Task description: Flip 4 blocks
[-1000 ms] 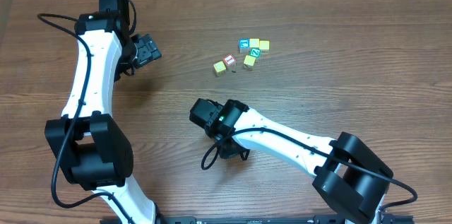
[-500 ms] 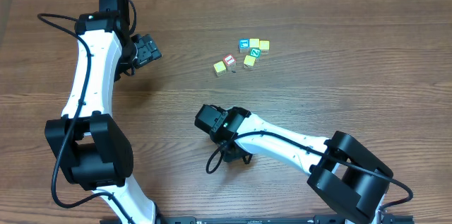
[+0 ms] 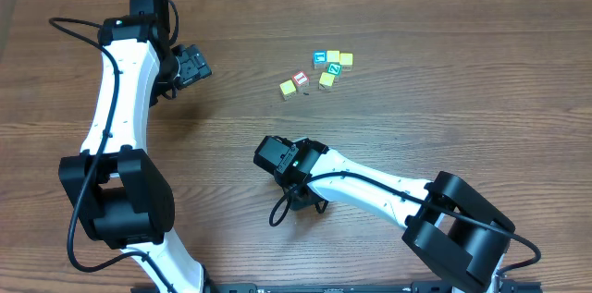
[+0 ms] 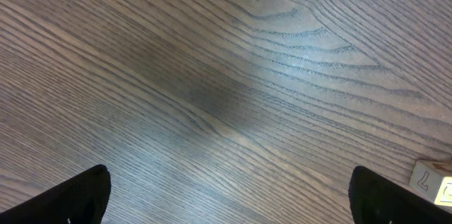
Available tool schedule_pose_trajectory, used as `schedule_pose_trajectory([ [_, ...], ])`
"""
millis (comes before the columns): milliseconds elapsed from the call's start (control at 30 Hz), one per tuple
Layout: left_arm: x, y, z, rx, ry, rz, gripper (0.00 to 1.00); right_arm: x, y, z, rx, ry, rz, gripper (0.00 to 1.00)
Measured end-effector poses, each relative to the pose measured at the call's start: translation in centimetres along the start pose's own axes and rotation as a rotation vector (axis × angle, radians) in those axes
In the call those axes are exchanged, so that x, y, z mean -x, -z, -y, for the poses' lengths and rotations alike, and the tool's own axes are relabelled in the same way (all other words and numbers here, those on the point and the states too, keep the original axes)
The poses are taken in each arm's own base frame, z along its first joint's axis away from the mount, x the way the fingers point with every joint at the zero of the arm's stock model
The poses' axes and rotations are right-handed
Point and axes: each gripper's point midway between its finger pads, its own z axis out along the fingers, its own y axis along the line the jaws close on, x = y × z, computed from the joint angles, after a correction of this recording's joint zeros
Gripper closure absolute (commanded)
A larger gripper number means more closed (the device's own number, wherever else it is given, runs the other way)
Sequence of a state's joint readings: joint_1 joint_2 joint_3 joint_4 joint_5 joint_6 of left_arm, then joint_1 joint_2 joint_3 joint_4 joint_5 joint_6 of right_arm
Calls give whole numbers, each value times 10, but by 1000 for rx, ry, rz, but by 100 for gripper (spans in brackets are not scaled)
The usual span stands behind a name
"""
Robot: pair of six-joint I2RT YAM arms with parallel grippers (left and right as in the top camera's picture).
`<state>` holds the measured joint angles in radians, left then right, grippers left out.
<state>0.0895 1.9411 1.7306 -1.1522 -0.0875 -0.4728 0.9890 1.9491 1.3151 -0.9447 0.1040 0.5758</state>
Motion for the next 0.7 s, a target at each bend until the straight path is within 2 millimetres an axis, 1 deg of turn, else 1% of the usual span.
schedule_pose_trajectory([
  [700,0,0,0,0,0,0,0,7,0,2,-17,-2,35,96],
])
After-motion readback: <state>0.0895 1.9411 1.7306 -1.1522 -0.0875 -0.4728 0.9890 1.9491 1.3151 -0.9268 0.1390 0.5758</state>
